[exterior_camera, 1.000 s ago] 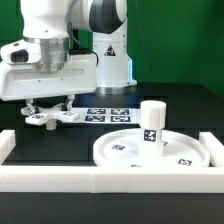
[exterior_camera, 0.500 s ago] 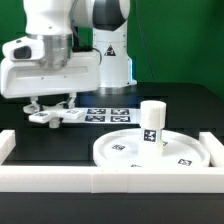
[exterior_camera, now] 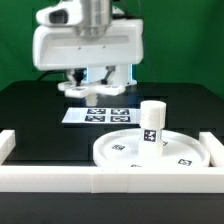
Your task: Assemble round table
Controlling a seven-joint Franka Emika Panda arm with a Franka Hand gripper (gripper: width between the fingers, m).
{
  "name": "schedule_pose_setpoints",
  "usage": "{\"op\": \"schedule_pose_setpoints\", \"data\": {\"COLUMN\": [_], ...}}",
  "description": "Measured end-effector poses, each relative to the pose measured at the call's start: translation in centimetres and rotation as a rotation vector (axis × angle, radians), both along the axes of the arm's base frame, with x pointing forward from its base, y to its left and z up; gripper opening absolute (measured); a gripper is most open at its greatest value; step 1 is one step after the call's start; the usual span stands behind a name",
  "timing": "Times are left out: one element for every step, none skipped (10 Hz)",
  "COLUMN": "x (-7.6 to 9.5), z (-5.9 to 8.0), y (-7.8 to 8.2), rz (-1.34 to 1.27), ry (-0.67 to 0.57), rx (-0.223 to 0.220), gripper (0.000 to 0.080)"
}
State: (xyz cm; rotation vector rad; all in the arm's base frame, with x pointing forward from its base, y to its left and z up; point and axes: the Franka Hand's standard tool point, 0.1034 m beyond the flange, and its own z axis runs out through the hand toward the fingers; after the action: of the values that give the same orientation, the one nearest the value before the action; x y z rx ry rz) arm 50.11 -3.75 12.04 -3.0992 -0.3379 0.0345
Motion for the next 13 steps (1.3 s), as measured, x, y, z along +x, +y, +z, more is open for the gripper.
{"op": "schedule_pose_setpoints", "data": {"x": [2.2, 3.9, 4.5, 4.4, 4.4, 4.4, 4.4, 4.7, 5.4, 6.0, 6.2, 6.1, 6.0], "z": [1.4, 2.0, 2.1, 2.0, 1.9, 1.9, 2.0, 2.3, 2.5, 2.4, 2.2, 2.0, 1.6], "y": [1.5, 2.4, 3.0, 2.8, 2.8, 2.8, 3.0, 3.8, 4.9, 5.6, 6.3, 6.9, 7.3], "rz": [-0.037, -0.070, -0.080, -0.077, -0.077, -0.077, -0.071, -0.055, -0.039, -0.030, -0.027, -0.021, -0.016], "ry": [0.000, -0.001, -0.001, 0.001, 0.002, 0.002, 0.003, 0.002, -0.007, -0.012, -0.012, -0.007, -0.002], "rx": [0.003, 0.002, 0.000, 0.000, 0.000, 0.000, -0.002, -0.004, -0.002, -0.001, 0.000, 0.001, 0.001], "gripper": [0.0439, 0.0439, 0.0439, 0.0439, 0.0440, 0.0440, 0.0440, 0.0440, 0.0440, 0.0440, 0.0440, 0.0440, 0.0440]}}
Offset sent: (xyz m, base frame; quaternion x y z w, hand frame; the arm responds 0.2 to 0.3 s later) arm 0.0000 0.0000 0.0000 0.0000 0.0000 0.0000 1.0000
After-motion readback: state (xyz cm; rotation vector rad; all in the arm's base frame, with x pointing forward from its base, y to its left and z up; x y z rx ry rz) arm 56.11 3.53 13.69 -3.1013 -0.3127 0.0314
